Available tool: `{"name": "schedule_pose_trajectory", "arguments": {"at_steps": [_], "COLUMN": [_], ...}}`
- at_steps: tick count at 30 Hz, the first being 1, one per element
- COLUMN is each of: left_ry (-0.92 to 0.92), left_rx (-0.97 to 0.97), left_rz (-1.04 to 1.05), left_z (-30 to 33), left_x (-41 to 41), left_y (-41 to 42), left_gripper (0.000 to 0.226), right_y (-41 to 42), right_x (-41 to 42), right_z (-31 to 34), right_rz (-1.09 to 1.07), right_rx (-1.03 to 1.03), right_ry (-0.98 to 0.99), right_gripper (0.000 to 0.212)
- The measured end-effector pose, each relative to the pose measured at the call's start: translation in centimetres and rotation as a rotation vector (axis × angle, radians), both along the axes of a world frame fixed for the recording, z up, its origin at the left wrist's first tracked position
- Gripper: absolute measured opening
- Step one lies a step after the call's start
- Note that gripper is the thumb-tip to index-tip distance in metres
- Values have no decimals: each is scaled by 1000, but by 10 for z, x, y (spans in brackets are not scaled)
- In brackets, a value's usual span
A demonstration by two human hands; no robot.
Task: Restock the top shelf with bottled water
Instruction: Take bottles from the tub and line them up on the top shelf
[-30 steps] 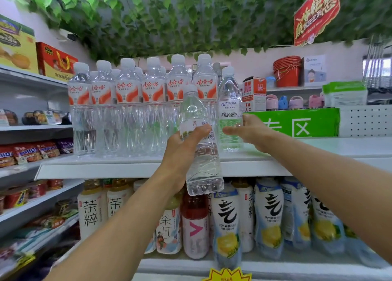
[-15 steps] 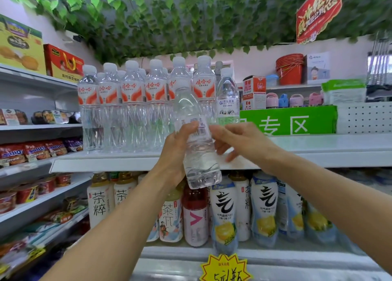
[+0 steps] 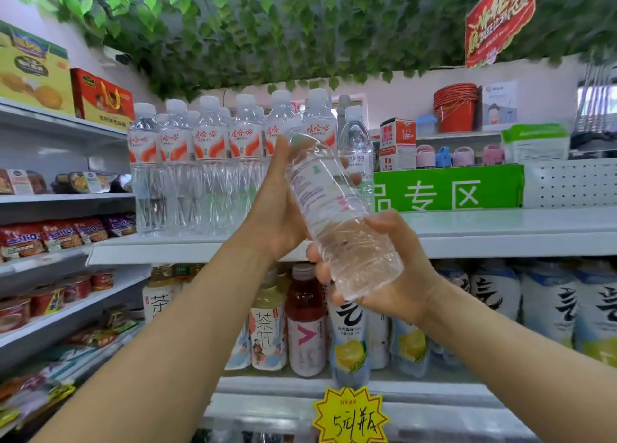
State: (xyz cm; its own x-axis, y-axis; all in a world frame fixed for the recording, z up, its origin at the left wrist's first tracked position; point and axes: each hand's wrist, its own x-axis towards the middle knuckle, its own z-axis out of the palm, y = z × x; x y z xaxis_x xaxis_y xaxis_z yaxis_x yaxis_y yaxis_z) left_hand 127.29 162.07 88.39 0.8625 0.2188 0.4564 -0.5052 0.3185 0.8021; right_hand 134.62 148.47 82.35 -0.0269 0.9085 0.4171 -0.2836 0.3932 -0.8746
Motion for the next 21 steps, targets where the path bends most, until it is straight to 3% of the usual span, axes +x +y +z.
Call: {"name": "schedule_pose_trajectory", "arguments": {"at_steps": [2, 4, 7, 10, 12, 14, 17, 21], "left_ry": [-26, -43, -55, -52, -31, -10, 25, -1], "left_rx": [26, 112, 314, 326, 316, 284, 241, 248], "left_rz": [26, 140, 435, 563, 542, 440, 281, 323], "left_z": [4, 7, 13, 16, 19, 23, 22, 19], "left_x": [-2, -3, -7, -5, -4, -8, -13, -7], "left_y": [-4, -9, -24, -32, -32, -31, -27, -26], "left_gripper": [88, 68, 42, 59, 53, 38, 37, 33], "right_y": [-1, -4, -7, -2, 1, -2, -3, 0], "right_x": [-2, -8, -17, -19, -16, -12, -3, -3], "right_z": [-4, -1, 8, 9, 6, 3, -7, -7], "right_rz": [37, -117, -724, -1153, -1175, -1010, -765, -761], "right_rx": [-25, -55, -108, -28, 42, 69, 28, 10], "right_ry": [15, -61, -383, -583, -567, -435, -291, -329], "right_gripper": [62, 62, 61, 69, 55, 36, 51, 51]}}
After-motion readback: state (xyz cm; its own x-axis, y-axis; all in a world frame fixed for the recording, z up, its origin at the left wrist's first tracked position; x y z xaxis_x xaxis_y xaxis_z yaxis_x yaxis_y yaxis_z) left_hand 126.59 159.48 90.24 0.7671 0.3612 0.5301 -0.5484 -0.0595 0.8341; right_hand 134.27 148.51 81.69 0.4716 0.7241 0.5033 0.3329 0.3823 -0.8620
